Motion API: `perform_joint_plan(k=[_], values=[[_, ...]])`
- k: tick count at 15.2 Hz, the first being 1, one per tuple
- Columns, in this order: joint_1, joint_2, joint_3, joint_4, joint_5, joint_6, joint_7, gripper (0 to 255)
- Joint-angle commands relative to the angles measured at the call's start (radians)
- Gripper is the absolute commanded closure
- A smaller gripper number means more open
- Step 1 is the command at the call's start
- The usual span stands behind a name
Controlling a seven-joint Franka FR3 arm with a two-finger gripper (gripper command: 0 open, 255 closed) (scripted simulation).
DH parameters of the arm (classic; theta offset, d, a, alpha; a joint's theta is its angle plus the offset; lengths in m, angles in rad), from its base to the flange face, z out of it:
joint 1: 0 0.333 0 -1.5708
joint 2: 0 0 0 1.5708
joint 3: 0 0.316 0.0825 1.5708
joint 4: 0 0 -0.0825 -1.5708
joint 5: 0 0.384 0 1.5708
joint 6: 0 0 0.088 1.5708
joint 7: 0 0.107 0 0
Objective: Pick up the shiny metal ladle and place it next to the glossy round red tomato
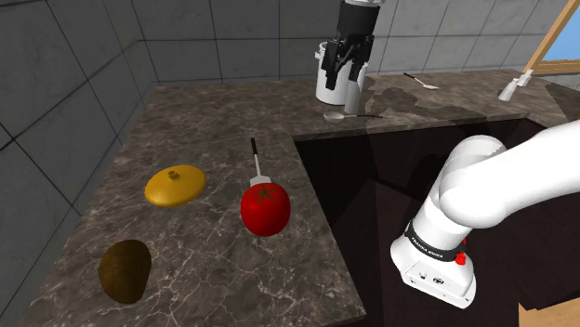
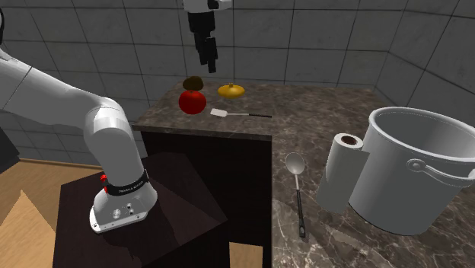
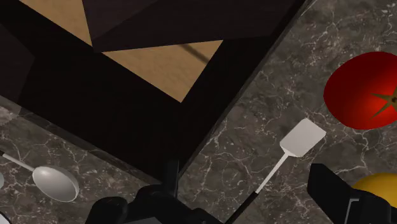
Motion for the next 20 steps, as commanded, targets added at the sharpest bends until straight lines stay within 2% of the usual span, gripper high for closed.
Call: perform_joint_plan(k=[1, 6, 11, 20], values=[[0.000, 0.000, 0.000, 0.000, 0.000, 0.000, 0.000, 0], [0.001, -0.056, -0.114, -0.120, -0.090, 0.069, -0.219, 0], [-0.005, -0.061, -0.243, -0.198, -0.191, 0.155, -0.440, 0], [0.012, 0.074, -0.508, -0.218, -0.349, 0.359, -0.839, 0]])
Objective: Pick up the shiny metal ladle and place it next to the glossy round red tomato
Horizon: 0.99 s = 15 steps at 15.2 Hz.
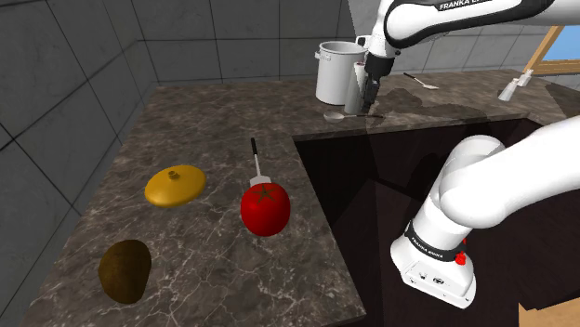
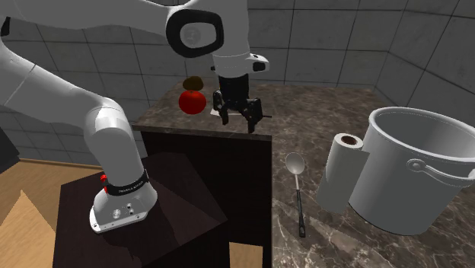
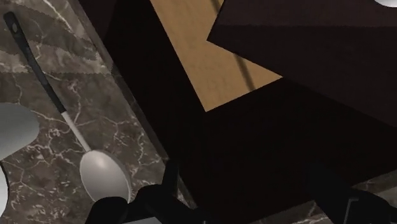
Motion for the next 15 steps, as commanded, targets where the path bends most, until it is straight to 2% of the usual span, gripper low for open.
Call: perform_joint_plan(k=[1, 6, 10, 13, 15], values=[[0.015, 0.053, -0.065, 0.015, -0.025, 0.053, -0.096, 0], [0.082, 0.211, -0.233, 0.079, -0.040, 0.184, -0.330, 0], [0.178, 0.371, -0.387, 0.158, 0.022, 0.287, -0.547, 0], [0.278, 0.526, -0.522, 0.231, 0.151, 0.358, -0.754, 0], [0.346, 0.669, -0.612, 0.288, 0.316, 0.392, -0.942, 0]])
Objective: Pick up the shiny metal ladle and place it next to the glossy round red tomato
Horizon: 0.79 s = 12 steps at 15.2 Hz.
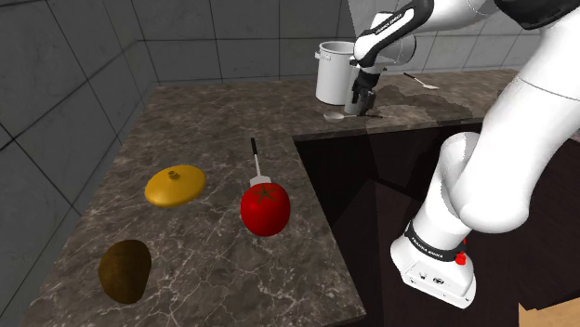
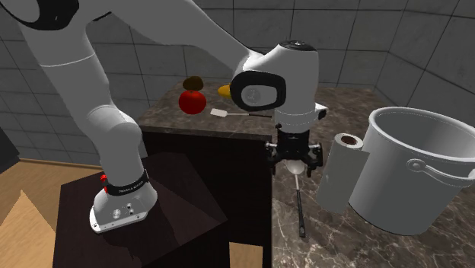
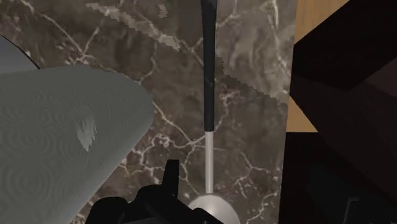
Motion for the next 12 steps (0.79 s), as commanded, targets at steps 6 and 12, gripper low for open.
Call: perform_joint_plan(k=[6, 12], values=[[-0.002, 0.226, -0.021, 0.038, 0.294, 0.073, -0.273, 0], [-0.029, 0.273, 0.007, 0.035, 0.358, 0.097, -0.318, 0]])
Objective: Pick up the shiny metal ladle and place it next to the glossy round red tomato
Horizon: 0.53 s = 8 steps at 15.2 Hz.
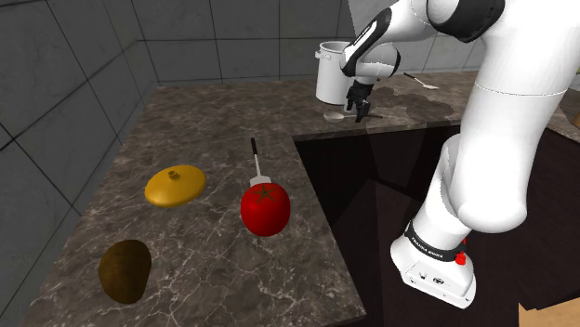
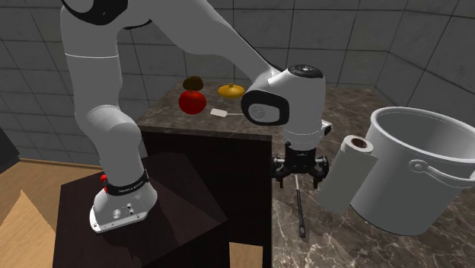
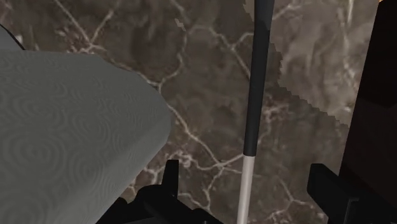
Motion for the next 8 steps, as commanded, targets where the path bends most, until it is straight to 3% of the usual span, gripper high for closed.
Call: perform_joint_plan(k=[1, 4, 5, 8], values=[[-0.003, 0.003, -0.001, -0.003, 0.002, 0.001, -0.001, 0], [-0.003, 0.003, -0.001, -0.003, 0.002, 0.001, -0.001, 0], [-0.005, 0.005, 0.000, -0.002, 0.004, 0.001, -0.003, 255], [-0.003, 0.003, -0.001, -0.003, 0.001, 0.001, -0.001, 255]])
